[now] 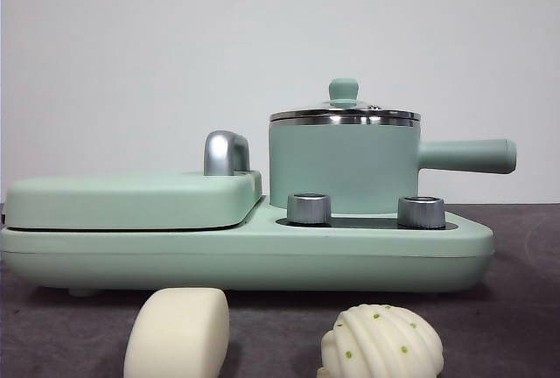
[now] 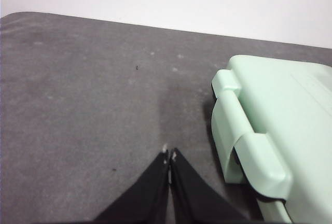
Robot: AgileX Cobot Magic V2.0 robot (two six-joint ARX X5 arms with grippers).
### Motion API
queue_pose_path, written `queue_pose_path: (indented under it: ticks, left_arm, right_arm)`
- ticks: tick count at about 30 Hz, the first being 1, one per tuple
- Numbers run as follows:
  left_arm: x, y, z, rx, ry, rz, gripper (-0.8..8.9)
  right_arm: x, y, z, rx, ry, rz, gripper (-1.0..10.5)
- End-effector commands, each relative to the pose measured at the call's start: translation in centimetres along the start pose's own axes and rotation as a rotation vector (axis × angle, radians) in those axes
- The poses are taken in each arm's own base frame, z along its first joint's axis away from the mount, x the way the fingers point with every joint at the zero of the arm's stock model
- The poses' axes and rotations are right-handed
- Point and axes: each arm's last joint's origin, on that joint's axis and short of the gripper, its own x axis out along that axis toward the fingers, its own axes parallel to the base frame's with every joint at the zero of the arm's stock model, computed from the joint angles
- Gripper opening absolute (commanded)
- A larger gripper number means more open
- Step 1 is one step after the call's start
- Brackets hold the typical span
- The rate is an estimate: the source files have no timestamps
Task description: Put the buns in a small steamer
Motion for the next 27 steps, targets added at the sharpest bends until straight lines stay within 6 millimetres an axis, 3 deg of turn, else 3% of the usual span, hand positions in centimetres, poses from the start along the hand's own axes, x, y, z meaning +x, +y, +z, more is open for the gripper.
queue_pose_path:
  ticks: [1, 6, 12, 22, 27]
  left_arm:
    - [0.2, 0.1, -0.2, -0.028, -0.023, 0.003, 0.07]
    - [0.2, 0.0, -0.2, -0.076, -0.016, -0.014, 0.07]
    - [-0.1, -0.8, 1.2, -0.166, 0.003, -0.128, 0.08]
    - [-0.2, -2.5, 6.4, -0.179, 0.159, -0.311, 0.08]
    - [0.4, -3.5, 9.7, -0.178, 0.252, -0.418, 0.08]
  right_arm:
    - [0.0, 0.1, 0.0, 0.123, -0.007, 0.021, 0.1]
    - [0.0, 0.4, 0.2, 0.19, -0.001, 0.132, 0.1]
    - [-0.9, 1.0, 2.3, 0.346, 0.062, 0.278, 0.1]
    - [-3.3, 2.2, 9.3, 0.347, 0.134, 0.443, 0.1]
    - [-3.5, 2.9, 12.7, 0.283, 0.203, 0.589, 0.1]
